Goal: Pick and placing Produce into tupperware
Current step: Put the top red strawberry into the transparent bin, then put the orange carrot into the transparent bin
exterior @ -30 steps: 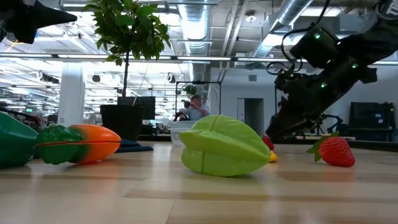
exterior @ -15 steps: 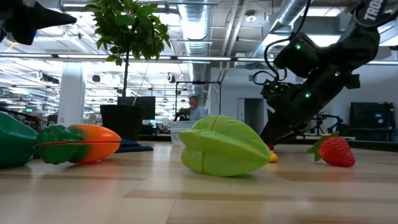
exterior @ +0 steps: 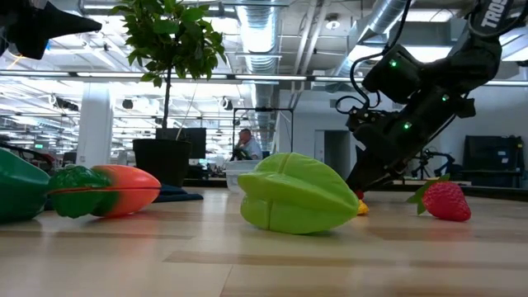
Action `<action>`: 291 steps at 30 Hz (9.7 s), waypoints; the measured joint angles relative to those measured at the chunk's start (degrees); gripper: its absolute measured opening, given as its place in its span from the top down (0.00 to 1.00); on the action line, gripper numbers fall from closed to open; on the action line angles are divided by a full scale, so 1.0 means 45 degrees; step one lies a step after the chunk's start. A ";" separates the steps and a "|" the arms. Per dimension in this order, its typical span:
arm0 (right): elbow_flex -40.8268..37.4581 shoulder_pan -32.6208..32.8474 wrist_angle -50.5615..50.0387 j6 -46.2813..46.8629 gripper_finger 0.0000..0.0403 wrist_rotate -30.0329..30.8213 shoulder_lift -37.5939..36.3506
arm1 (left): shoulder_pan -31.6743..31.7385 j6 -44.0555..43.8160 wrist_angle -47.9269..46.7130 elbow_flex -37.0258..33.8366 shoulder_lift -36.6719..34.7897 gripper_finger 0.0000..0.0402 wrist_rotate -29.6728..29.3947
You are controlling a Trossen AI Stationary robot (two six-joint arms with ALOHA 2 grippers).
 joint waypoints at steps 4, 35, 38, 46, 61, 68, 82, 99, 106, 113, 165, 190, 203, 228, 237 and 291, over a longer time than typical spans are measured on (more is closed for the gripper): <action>0.0000 0.0000 0.0000 0.0000 0.65 -0.0057 -0.0005 | 0.0000 0.0005 0.0001 0.0000 0.0000 0.41 -0.0004; -0.0005 0.0000 -0.0015 0.0137 0.59 -0.0244 -0.0015 | -0.0001 0.0021 -0.0008 0.0000 0.0000 0.41 -0.0010; -0.0005 0.0000 -0.0010 0.0137 0.58 -0.0257 -0.0015 | 0.0000 0.0024 -0.0008 0.0000 0.0000 0.41 -0.0010; -0.0010 0.0000 -0.0015 0.0136 0.62 -0.0243 -0.0015 | 0.0000 0.0022 -0.0003 0.0000 0.0000 0.41 -0.0012; -0.0029 0.0029 0.0816 0.0138 0.62 -0.1263 0.0005 | 0.0000 0.0010 0.0011 0.0000 0.0000 0.41 -0.0015; -0.0029 0.0029 0.1081 0.0136 0.64 -0.2657 -0.0510 | -0.0002 0.0131 0.0181 0.0000 -0.0005 0.41 -0.0010; -0.0019 -0.0507 0.2003 -0.0335 0.64 -0.3244 -0.3630 | -0.0002 0.0321 0.0181 0.0000 -0.0005 0.41 -0.0005; 0.1368 -0.2046 0.4360 -0.0679 0.64 -0.3230 -0.0934 | 0.0000 0.0321 0.0181 0.0000 -0.0005 0.41 0.0005; 0.3096 -0.2545 0.4517 -0.0780 0.61 -0.3236 0.1299 | -0.0005 0.0321 0.0188 0.0000 -0.0005 0.41 0.0000; 0.4470 -0.2934 0.4401 -0.0641 0.63 -0.3906 0.2893 | -0.0003 0.0430 0.0230 0.0005 -0.0005 0.41 -0.0102; 0.6591 -0.2107 0.0547 -0.2872 0.49 -0.4618 0.1791 | 0.0000 0.0722 0.1007 0.0005 -0.0002 0.41 0.0468; 0.6577 -0.0102 -1.2204 -0.3331 0.57 -0.3442 -0.5796 | 0.1088 0.3180 0.2930 0.0005 0.0477 0.41 0.4827; 0.5661 0.1734 -1.5594 -0.0210 0.57 -0.1480 -0.7994 | 0.3115 0.3474 0.2937 0.0005 0.1499 0.41 0.5120; 0.3784 0.5824 -1.5464 0.4113 0.57 0.2435 -0.9306 | 0.4382 1.2234 0.8956 0.0005 0.3968 0.41 1.0714; 0.3784 0.6884 -1.6238 0.5108 0.58 0.2591 -0.9316 | 0.5987 1.0132 1.1945 0.0061 0.5443 0.41 1.5396; 0.3804 0.8937 -1.8846 0.4765 0.63 0.4448 -1.2590 | 0.8616 0.3237 0.4980 0.6144 1.0797 0.41 1.8589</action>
